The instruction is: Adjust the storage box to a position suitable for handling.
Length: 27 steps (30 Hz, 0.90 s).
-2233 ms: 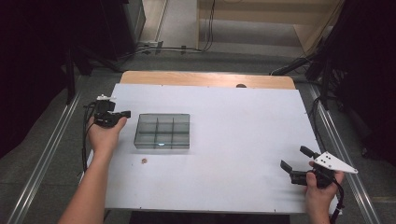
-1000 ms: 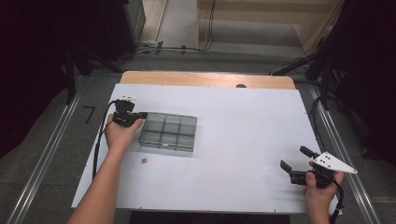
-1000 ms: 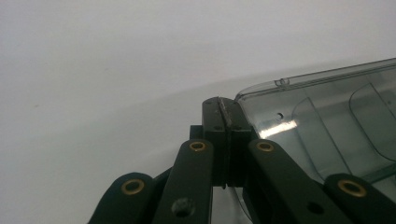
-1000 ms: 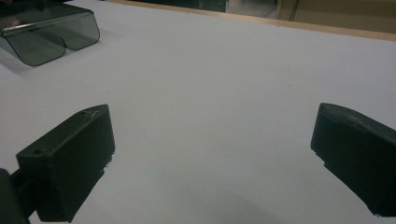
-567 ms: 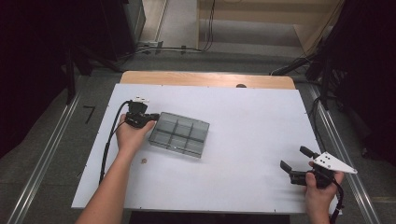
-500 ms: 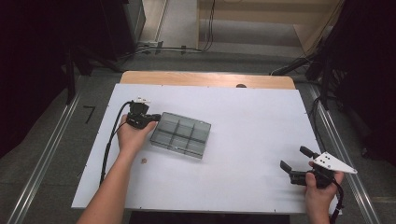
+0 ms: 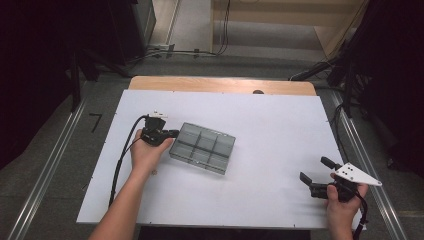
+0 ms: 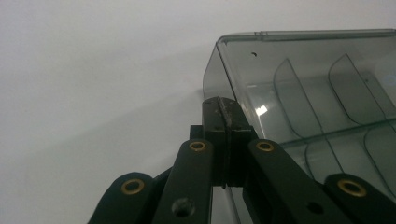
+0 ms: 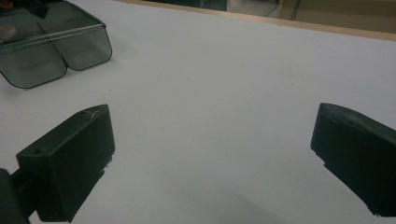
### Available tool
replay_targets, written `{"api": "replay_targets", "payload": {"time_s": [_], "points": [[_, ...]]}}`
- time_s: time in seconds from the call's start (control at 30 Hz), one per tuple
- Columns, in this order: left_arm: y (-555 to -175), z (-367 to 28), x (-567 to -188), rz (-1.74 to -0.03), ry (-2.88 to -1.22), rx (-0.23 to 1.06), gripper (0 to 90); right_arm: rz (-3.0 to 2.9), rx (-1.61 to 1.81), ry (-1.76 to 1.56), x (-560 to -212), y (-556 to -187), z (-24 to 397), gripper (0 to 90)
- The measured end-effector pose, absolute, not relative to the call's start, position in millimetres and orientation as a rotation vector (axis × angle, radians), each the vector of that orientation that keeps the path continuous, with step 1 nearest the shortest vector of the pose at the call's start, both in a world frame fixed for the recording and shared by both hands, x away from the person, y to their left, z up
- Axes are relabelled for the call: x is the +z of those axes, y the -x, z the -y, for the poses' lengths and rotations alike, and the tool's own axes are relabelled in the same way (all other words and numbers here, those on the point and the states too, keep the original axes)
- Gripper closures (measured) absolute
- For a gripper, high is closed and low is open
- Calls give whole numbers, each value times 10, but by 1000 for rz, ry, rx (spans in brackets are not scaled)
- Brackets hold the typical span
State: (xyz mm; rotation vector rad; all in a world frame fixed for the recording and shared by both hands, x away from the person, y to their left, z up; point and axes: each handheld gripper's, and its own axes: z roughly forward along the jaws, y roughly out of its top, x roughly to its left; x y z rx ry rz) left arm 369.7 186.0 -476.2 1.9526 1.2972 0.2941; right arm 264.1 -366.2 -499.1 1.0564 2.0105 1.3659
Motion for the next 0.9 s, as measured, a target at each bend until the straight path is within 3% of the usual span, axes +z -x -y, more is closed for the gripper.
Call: {"api": "replay_targets", "payload": {"time_s": [0.9], "points": [[-3070, -1561, -4717, -1221, -1960, 218, 900, -2014, 1357, -1064, -4993, -2645, 3657, 0]]}}
